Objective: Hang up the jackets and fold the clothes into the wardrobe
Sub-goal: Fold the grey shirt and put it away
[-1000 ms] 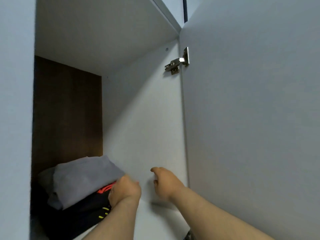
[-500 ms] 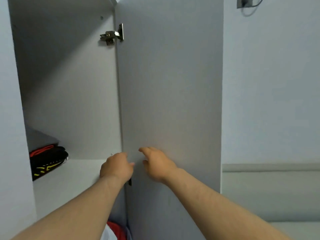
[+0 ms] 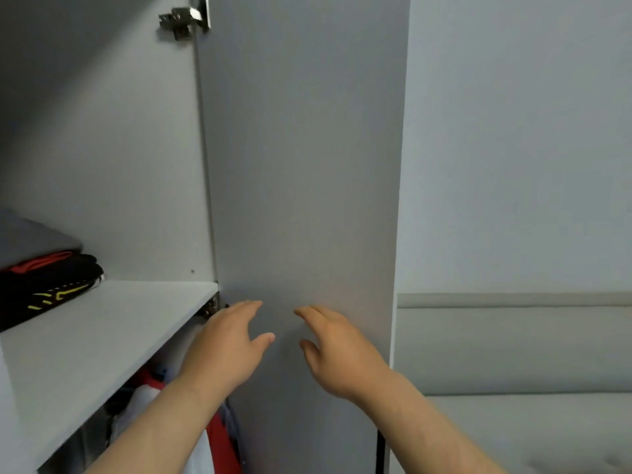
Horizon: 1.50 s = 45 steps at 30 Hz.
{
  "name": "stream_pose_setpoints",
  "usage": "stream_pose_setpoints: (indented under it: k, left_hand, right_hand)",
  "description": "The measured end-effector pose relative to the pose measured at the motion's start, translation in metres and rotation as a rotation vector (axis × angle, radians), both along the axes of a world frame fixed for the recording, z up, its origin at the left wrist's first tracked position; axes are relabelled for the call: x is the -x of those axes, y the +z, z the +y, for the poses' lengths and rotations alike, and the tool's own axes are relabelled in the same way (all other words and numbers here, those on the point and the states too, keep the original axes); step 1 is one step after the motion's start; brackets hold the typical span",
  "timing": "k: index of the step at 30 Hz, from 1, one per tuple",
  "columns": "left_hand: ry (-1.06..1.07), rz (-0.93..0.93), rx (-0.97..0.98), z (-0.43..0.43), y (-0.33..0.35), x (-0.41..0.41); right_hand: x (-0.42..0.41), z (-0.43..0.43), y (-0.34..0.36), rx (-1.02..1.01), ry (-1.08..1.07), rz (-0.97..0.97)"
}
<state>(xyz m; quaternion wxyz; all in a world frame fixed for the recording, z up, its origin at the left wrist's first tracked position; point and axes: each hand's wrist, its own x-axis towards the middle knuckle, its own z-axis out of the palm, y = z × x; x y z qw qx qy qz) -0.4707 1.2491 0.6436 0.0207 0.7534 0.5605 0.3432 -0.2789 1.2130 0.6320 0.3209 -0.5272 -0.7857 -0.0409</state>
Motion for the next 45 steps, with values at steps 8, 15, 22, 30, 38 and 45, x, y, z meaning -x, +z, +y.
stream_pose_setpoints:
  k: [8, 15, 22, 30, 38, 45]
  left_hand:
    - [-0.033, 0.030, -0.003, -0.012, -0.032, -0.018]
    - [-0.112, -0.001, 0.054, -0.037, -0.043, -0.032]
    - [-0.280, -0.022, 0.145, -0.073, -0.064, -0.072]
    - [-0.459, 0.078, 0.230, -0.112, -0.085, -0.117]
    - [-0.675, 0.259, 0.249, -0.129, -0.105, -0.185]
    - [-0.846, 0.280, 0.248, -0.161, -0.120, -0.250]
  right_hand:
    - [-0.040, -0.034, -0.025, -0.003, -0.024, 0.028]
    - [-0.054, -0.074, -0.044, 0.101, -0.143, 0.037]
    - [-0.062, -0.138, -0.073, 0.203, -0.315, 0.103]
    - [-0.124, -0.236, -0.102, 0.242, -0.567, 0.141]
    - [-0.192, -0.323, -0.121, 0.267, -0.843, 0.205]
    - [-0.222, -0.388, -0.132, 0.319, -1.009, 0.217]
